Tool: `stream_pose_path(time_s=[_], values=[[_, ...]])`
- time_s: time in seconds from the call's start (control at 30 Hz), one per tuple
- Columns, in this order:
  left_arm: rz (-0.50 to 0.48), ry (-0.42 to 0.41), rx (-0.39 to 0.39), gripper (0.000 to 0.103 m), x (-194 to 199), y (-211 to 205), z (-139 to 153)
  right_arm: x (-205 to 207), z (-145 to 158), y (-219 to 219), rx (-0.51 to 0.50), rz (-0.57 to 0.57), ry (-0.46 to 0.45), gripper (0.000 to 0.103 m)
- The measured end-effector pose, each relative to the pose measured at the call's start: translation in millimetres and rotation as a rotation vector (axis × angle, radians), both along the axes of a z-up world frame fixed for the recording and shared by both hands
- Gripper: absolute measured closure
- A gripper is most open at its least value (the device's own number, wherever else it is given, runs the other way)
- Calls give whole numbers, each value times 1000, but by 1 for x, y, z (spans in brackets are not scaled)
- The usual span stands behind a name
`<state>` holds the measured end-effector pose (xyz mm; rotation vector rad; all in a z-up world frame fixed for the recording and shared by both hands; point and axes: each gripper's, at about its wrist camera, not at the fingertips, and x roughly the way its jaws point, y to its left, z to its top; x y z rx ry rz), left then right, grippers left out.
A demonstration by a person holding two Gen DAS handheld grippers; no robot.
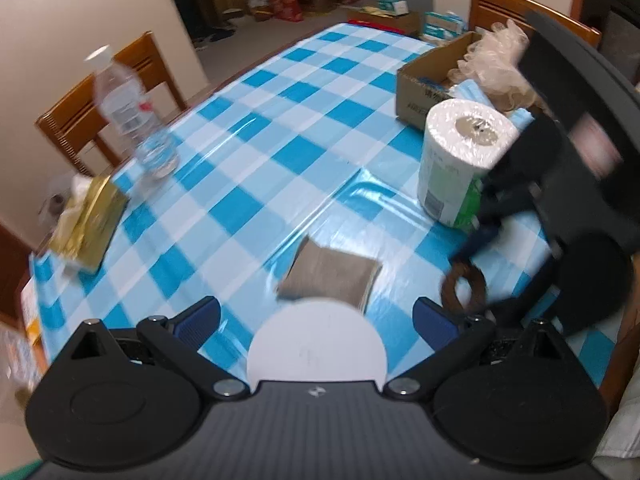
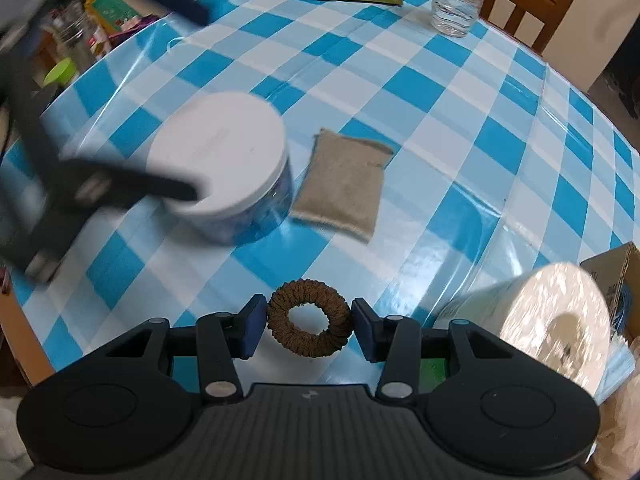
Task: Organize soft objects
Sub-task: 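Grasp the second beige sachet with the left gripper while the right gripper holds the hair tie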
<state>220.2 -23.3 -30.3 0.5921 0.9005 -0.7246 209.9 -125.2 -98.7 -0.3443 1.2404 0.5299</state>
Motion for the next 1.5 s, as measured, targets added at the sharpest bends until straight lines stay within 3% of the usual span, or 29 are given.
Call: stream_pose_path(time_s=[0.2,0.63,0.8,1.0,1.17,1.5], values=[[-96,38,62,1,27,-33,-27,-23,-7,-3,13,18,-3,51],[-88,144,192,1,65,-64,-95,-29,-11,-20,61,-28,1,51],[-81,157,220,0,70,-66,-111,-27,-12,-23,76,-42,5,51],[-79,174,193,1,74,-66,-112,-25,-13,-25,86,-54,13,51],[-75,215,151,20,72,-63,-108,-24,-12,-27,83,-61,9,51],[-66,189,138,53,66,-65,-97,-28,-9,-28,73,-71,1,51]])
